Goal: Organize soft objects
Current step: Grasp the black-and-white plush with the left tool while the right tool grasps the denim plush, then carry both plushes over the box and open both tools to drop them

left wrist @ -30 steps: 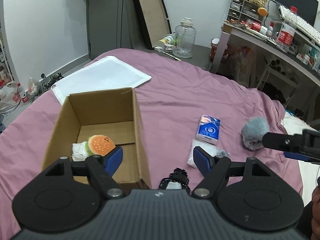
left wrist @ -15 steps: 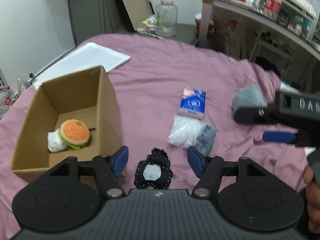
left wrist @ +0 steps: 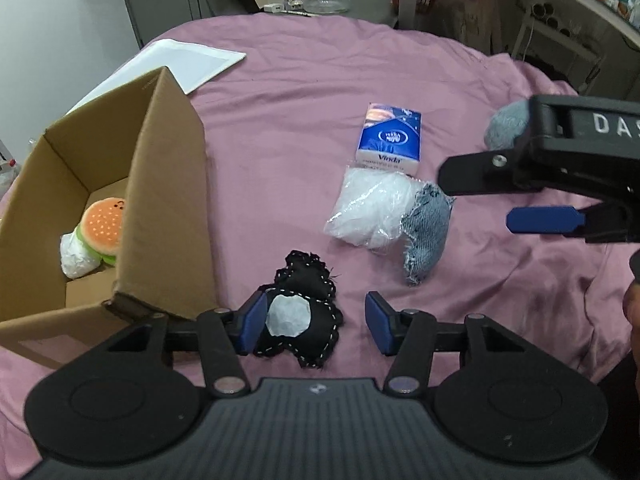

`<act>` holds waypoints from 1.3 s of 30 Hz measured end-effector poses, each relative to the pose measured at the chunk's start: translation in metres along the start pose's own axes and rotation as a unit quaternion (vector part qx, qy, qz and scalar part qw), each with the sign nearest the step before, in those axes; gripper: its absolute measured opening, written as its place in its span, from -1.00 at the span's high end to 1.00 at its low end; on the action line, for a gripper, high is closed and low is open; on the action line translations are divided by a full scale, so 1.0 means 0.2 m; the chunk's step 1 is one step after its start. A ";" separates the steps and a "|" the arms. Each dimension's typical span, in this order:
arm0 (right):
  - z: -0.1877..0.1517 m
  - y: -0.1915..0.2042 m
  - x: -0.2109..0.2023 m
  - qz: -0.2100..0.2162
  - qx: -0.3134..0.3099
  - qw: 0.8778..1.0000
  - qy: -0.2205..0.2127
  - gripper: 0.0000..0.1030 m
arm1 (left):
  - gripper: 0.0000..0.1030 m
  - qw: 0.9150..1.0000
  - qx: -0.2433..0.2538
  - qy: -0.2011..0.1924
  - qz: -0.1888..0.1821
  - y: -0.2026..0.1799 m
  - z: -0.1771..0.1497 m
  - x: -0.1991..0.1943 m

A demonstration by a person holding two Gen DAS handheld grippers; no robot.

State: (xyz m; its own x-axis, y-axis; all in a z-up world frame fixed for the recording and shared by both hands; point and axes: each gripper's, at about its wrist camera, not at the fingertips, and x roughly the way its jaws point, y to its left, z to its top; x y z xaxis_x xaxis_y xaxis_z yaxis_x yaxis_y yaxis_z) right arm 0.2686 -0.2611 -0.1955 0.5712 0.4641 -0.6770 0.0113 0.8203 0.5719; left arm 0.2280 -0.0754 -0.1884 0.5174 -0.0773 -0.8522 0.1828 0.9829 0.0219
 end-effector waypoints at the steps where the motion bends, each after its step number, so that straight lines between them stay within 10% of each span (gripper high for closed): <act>1: 0.00 0.00 0.02 0.001 -0.003 1.000 0.004 -0.66 | -0.04 1.000 0.000 0.003 0.002 0.00 0.00 0.01; 16: -0.01 0.00 0.20 -0.004 -0.018 0.998 0.060 -0.45 | 0.07 1.000 -0.012 0.024 0.011 0.01 0.00 0.10; 20: -0.02 0.00 0.20 0.004 -0.017 0.998 0.066 0.15 | 0.32 0.999 -0.028 0.026 0.010 0.04 0.00 0.09; 39: -0.07 0.11 -0.07 -0.051 -0.036 0.998 0.008 0.20 | 0.41 0.996 -0.052 -0.035 -0.056 0.10 0.05 -0.17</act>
State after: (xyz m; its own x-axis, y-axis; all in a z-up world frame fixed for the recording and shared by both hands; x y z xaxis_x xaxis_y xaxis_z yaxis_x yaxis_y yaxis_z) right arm 0.2499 -0.2441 -0.1800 0.5568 0.3822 -0.7375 0.0093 0.8849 0.4657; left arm 0.2227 -0.0556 -0.1547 0.5558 -0.1944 -0.8083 0.1560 0.9794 -0.1283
